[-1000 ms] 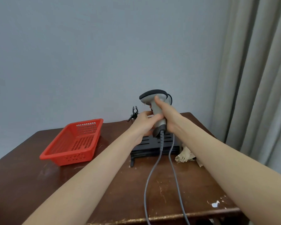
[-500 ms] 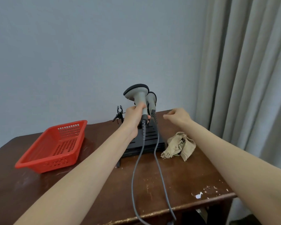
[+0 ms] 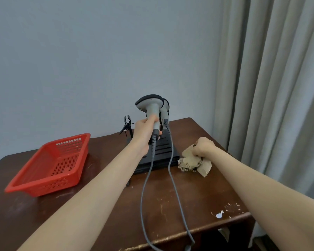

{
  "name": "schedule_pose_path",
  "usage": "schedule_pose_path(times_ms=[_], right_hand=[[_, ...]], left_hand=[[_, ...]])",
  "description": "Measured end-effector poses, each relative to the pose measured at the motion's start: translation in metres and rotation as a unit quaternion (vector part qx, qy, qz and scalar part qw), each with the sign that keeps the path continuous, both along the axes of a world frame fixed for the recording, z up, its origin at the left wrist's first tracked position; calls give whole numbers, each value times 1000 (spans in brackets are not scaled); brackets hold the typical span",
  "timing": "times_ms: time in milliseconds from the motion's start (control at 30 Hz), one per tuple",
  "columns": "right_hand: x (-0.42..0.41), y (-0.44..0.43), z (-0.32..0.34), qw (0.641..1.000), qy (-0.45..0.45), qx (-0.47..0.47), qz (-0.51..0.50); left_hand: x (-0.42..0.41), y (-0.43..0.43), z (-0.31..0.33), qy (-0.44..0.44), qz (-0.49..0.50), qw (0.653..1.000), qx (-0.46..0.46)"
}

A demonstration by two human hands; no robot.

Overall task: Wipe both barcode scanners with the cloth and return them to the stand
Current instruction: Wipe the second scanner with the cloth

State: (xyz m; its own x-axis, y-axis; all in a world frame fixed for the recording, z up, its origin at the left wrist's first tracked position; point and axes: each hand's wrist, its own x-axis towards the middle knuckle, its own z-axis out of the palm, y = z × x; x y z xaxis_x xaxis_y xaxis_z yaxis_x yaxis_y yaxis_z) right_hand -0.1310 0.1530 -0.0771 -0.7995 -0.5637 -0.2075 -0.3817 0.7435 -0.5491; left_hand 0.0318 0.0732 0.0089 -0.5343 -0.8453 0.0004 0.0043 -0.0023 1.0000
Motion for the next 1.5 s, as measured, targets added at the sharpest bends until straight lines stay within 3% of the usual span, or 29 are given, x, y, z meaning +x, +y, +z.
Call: schedule_pose_path(times_ms=[167,267,400,467,600,733,833,900,1067,1333,1500], right_hand=[[-11,-2,-5,970,-100,-208,-82],[-9,-8,-4,963,-123,-226,-83],[-2,-11,-6,996,-50,-72,-17],[-3,-13,-11,998,-29,-60,-12],[-3,-14,-1,985,-27,-168,-40],[5,-13,38,951,90,-290,-59],[18,-20,67,906,124,-405,0],[30,-29,79,887,146,-434,53],[59,-46,87,884,216,-382,162],[70,-39,88,877,179,-326,305],[59,-54,92,892,236,-307,236]], left_hand=[[5,-10,-2,39,3,997,64],[4,-15,-5,51,2,994,96],[4,-21,-7,65,-4,990,126],[5,-23,-8,66,-9,990,127],[11,-28,-8,62,-23,991,119],[14,-32,-10,51,-29,992,114],[15,-32,-12,19,-16,996,90],[15,-30,-15,-8,-9,998,61],[14,-19,-19,-28,-34,999,0],[22,-22,-24,-29,-40,996,-71],[22,-16,-22,-45,-54,995,-69]])
